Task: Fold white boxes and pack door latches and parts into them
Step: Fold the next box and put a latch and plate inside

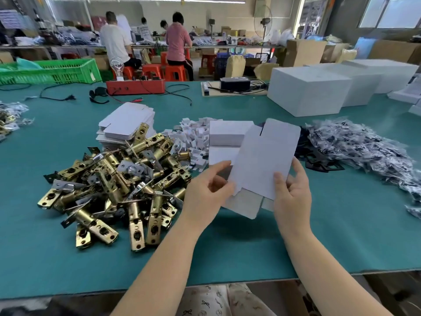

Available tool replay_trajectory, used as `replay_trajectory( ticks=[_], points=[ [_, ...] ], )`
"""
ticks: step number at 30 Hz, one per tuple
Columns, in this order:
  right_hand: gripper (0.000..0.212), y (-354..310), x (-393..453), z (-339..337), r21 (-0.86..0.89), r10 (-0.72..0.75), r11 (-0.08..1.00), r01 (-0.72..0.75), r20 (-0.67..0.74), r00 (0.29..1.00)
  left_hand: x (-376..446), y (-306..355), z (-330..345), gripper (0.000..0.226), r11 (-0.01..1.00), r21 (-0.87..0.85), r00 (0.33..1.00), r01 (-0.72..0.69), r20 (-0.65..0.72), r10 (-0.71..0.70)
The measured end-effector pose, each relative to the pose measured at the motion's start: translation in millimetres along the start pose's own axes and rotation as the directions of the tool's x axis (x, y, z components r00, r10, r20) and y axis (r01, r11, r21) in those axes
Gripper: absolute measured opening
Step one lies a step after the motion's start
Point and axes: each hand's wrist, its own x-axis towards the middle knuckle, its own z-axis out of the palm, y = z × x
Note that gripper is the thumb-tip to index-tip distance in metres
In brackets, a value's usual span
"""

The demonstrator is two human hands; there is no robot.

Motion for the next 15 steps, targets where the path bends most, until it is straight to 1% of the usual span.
replay_trajectory(
  ticks=[1,3,5,6,8,9,12,13,15],
  points=[
    [0.044,0,0,1,-0.016,-0.004,1.0,0.004,0.0,1.0,-1,-1,-1,0.046,0.998,0.065,1.0,-0.022,0.012,0.022],
    [0.041,-1,-1,1,-0.039,-0.028,0.999,0.029,0.013,1.0,-4,-2,-3,0.054,0.982,0.18,0.997,-0.063,0.049,0.055],
    [0.04,-2,-2,1,-0.029,-0.049,0.998,0.05,0.032,0.998,-6,-3,-3,0.061,0.951,0.297,0.995,-0.088,0.079,0.067],
    [0.037,-4,-2,0,-0.017,-0.052,0.998,0.054,0.065,0.997,-7,-3,-2,0.063,0.932,0.35,0.995,-0.093,0.076,0.071],
    [0.036,-9,-6,0,0.035,-0.051,0.998,0.046,0.177,0.983,-9,-2,0,0.062,0.899,0.428,0.995,-0.093,0.055,0.077],
    [0.041,-11,-8,0,0.053,-0.064,0.997,0.053,0.231,0.971,-9,-1,1,0.06,0.889,0.449,0.996,-0.091,0.048,0.077],
    [0.07,-15,-16,0,0.063,-0.121,0.992,0.107,0.322,0.939,-12,1,5,0.052,0.895,0.438,0.996,-0.088,0.012,0.092],
    [0.076,-15,-18,0,0.058,-0.137,0.99,0.125,0.335,0.932,-13,2,6,0.048,0.907,0.413,0.995,-0.082,-0.018,0.098],
    [0.08,-15,-19,-1,0.023,-0.171,0.984,0.175,0.353,0.92,-14,3,7,0.043,0.924,0.376,0.992,-0.062,-0.076,0.097]
  ],
)
